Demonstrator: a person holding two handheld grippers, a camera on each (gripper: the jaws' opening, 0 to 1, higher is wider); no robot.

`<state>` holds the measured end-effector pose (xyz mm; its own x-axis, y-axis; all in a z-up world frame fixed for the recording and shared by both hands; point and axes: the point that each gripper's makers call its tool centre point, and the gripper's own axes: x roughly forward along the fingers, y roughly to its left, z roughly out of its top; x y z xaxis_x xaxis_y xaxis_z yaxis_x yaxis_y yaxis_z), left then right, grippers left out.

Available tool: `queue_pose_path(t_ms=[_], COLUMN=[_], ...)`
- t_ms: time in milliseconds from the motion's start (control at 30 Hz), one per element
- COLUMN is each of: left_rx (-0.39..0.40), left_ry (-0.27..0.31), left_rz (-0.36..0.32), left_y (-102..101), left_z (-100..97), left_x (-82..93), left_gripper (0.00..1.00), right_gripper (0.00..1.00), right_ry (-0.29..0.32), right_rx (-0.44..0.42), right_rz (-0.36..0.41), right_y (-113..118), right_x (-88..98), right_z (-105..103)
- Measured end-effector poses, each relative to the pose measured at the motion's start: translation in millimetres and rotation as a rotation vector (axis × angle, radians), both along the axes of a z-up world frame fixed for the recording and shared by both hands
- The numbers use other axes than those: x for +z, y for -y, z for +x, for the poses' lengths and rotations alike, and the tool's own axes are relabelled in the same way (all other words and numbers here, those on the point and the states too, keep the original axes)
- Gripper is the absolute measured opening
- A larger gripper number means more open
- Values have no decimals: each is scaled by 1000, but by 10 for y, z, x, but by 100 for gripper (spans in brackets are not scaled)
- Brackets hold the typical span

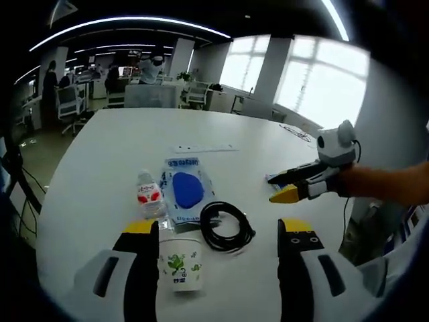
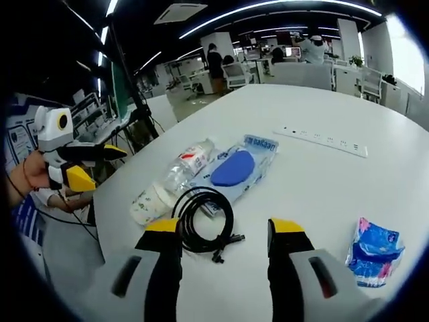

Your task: Arrange the tabletop items into an orderly group along one side of the table until the central work area is clear of visible clutter.

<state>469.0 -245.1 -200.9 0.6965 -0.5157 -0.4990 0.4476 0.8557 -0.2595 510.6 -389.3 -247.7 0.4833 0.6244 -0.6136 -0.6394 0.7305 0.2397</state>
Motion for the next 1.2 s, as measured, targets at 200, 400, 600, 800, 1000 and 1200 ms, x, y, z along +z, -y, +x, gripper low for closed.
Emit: queue_pose_path(t_ms=[200, 400, 600, 800, 1000, 1200], left_rx=[-5, 0, 0, 5, -1, -4], left_ry=[-12, -30, -39, -51, -61, -68], left_rz=[10, -2, -9, -19, -20, -21], left_y=[-25, -31, -25, -51, -36, -22], left_z=[54, 95, 122, 158, 177, 186], left_x=[-95, -187, -234, -283, -335, -373], left_gripper=[73, 73, 72, 71, 70, 70], right_gripper=[49, 49, 46, 42, 35, 28], right_ry=[-23, -43, -66, -82, -98, -108], right_rx=[18, 35, 55, 72, 78, 97], right_rz=[-4, -17, -32, -42, -57, -77], right_y=[-77, -142, -219, -282, -286, -302], right_x=[-127, -276, -445, -576, -722, -832], right_z=[89, 167, 222, 257, 318, 340])
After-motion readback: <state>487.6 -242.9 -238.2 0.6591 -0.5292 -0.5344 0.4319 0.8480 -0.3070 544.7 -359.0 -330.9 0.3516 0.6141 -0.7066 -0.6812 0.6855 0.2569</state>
